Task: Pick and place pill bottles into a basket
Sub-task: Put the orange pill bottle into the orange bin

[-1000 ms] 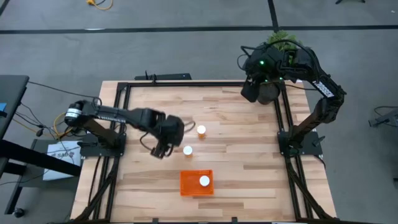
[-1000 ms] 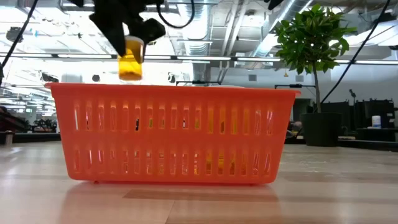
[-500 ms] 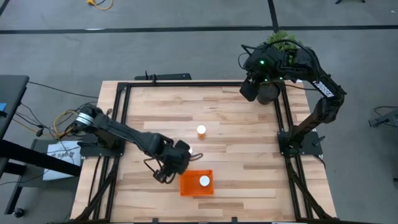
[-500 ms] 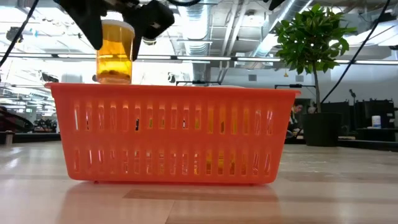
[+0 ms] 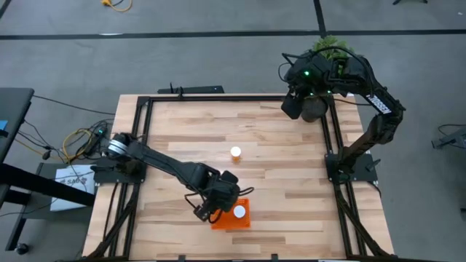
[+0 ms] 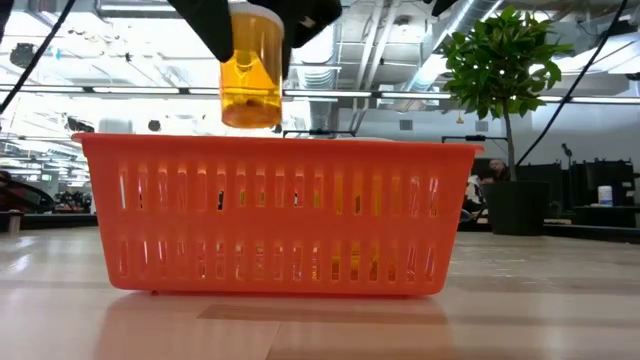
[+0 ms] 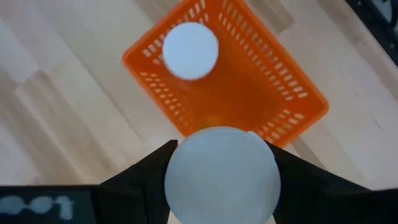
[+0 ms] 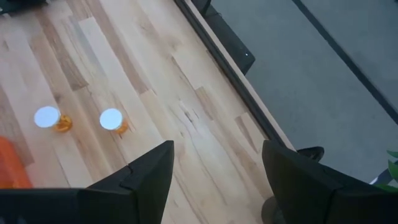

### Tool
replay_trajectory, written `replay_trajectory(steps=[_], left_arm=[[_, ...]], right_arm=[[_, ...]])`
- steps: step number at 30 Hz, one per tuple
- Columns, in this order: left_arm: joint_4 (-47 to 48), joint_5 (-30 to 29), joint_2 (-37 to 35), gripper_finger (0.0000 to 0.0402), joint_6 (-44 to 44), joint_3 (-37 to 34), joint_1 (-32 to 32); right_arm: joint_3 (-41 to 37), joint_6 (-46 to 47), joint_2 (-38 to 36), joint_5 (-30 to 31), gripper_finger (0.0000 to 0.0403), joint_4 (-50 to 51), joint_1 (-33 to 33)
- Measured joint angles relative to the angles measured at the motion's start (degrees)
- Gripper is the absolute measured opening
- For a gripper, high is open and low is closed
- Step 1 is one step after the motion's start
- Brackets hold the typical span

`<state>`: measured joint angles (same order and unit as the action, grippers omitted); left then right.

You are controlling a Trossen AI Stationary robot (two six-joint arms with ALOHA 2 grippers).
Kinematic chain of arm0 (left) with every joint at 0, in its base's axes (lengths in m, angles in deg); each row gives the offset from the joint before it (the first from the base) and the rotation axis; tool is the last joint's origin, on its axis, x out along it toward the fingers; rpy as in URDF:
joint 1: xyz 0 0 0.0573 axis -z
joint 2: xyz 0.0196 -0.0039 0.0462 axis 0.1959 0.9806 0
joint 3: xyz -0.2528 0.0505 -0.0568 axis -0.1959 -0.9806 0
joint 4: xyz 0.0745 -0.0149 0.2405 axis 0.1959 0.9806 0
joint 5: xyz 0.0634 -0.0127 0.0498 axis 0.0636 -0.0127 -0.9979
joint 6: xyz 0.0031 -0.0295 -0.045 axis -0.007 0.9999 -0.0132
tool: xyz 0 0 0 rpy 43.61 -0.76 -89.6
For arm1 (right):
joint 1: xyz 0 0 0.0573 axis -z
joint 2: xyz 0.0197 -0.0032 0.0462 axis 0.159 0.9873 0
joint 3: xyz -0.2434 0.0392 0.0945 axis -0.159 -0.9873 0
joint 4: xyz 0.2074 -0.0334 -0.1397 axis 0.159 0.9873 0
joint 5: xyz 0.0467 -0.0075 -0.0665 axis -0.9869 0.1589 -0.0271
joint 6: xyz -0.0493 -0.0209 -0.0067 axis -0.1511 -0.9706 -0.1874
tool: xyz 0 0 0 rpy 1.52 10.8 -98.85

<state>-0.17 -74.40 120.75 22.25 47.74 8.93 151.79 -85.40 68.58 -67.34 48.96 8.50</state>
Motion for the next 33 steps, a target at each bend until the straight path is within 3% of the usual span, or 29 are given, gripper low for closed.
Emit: replay_trajectory(steps=[6,20,33], left_arm=[[1.26,2.10,2.53,0.0196,2.21,1.66,1.06],[-1.02,-1.13,2.78,0.0196,4.00,0.39,5.36],[-3.02,0.02,6.08,0.0196,3.55,0.35,6.37]], right_arm=[[0.00,-0.58,0.00,-0.07,0.0240,0.01,0.00],[0.00,-0.52,0.00,-1.63,0.0240,0.01,-0.04],[0.00,-0.03,0.00,-4.49,0.0240,-0.01,-0.79]])
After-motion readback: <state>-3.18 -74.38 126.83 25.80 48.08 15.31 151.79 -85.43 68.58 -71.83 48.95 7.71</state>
